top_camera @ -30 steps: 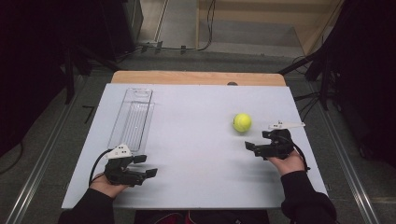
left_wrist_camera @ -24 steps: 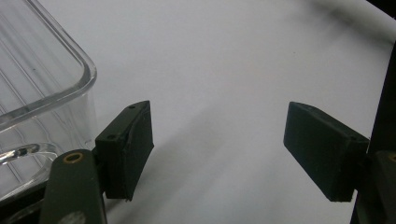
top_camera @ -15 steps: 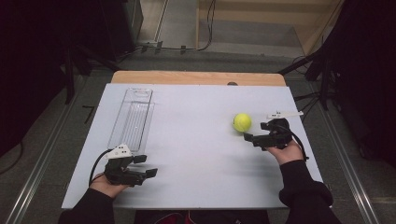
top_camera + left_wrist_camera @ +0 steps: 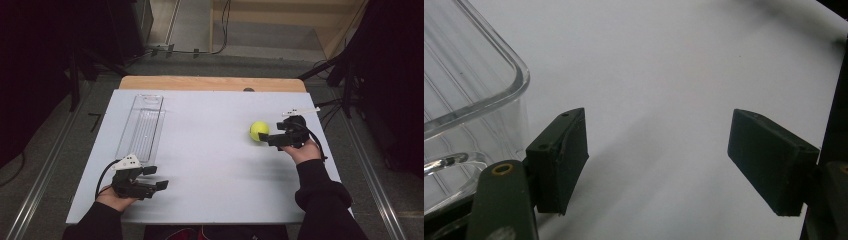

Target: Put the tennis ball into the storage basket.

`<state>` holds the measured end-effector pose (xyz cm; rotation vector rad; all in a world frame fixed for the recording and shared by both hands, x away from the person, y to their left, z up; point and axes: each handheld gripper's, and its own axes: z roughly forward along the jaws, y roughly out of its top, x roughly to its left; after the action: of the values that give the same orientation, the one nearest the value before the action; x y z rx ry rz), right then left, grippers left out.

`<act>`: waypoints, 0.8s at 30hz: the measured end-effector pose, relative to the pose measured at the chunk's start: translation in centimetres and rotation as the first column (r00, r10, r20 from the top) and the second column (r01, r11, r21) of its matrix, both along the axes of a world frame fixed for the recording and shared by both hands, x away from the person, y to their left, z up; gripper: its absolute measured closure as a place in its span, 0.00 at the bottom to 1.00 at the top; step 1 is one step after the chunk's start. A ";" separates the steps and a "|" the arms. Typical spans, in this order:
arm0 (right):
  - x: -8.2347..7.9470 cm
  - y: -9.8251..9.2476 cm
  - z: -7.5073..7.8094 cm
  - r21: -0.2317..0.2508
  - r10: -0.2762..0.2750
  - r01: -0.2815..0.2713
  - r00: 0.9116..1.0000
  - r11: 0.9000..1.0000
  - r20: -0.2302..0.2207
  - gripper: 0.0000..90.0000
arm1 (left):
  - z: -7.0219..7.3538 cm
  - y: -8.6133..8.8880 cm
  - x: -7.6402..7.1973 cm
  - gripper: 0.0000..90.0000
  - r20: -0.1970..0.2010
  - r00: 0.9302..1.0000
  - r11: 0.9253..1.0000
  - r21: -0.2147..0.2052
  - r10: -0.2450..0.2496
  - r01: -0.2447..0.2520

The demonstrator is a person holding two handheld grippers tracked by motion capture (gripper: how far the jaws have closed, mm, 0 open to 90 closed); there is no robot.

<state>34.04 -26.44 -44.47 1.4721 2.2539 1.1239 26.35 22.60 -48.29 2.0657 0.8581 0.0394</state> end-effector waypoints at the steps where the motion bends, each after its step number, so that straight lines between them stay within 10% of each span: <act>1: 0.2 0.0 0.0 -0.001 0.001 -0.001 1.000 1.000 -0.001 0.08 | 0.0 0.0 0.0 0.27 0.000 1.000 1.000 0.000 0.000 0.000; 24: 5.3 1.6 -0.2 -0.010 -0.021 0.021 0.999 1.000 -0.024 0.08 | -0.1 0.0 0.0 0.27 -0.004 1.000 1.000 -0.002 -0.003 0.003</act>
<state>39.36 -24.88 -44.63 1.5100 2.2517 1.0931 26.38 22.59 -48.37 2.0658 0.8569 0.0322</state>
